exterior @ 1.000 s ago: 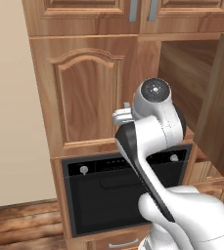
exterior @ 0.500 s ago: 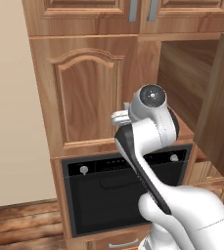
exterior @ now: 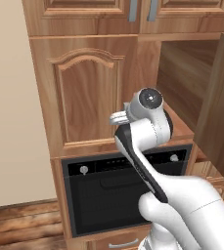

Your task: The dining table condiment station is running low on ketchup. Refill the condiment station by opening the cabinet and taking the ketchup from the cabinet and placing it on the dining table.

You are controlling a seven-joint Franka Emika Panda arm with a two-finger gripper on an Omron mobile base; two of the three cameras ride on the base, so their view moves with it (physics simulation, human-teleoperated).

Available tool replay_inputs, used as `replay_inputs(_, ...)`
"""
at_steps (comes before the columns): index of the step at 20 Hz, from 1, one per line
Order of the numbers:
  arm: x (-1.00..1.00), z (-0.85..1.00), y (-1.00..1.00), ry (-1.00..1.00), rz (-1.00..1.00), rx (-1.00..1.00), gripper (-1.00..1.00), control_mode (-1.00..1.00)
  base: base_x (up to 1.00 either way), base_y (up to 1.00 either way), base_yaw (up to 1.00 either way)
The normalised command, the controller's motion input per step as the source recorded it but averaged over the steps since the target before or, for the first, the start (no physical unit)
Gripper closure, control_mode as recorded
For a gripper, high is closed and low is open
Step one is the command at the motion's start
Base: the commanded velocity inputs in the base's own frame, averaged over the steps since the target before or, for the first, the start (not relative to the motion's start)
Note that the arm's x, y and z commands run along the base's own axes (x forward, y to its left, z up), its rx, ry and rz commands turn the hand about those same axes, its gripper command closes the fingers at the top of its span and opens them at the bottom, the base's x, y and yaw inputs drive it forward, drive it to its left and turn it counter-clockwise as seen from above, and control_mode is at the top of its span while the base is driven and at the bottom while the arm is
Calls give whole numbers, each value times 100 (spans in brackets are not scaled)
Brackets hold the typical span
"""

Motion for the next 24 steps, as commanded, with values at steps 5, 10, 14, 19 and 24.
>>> replay_inputs(5, 44, -16, 0, 0, 5, 0, -100, -100, 0, 0, 0)
replay_inputs(10, 40, -17, 0, 0, 4, 0, -100, -100, 0, 0, 0)
replay_inputs(14, 30, -16, 0, 0, 5, 0, -100, -100, 0, 0, 0)
replay_inputs(19, 27, -25, 0, 0, 5, 0, -100, -100, 0, 0, 0)
replay_inputs(24, 26, -33, 2, 0, 3, 0, -100, -100, 0, 0, 0)
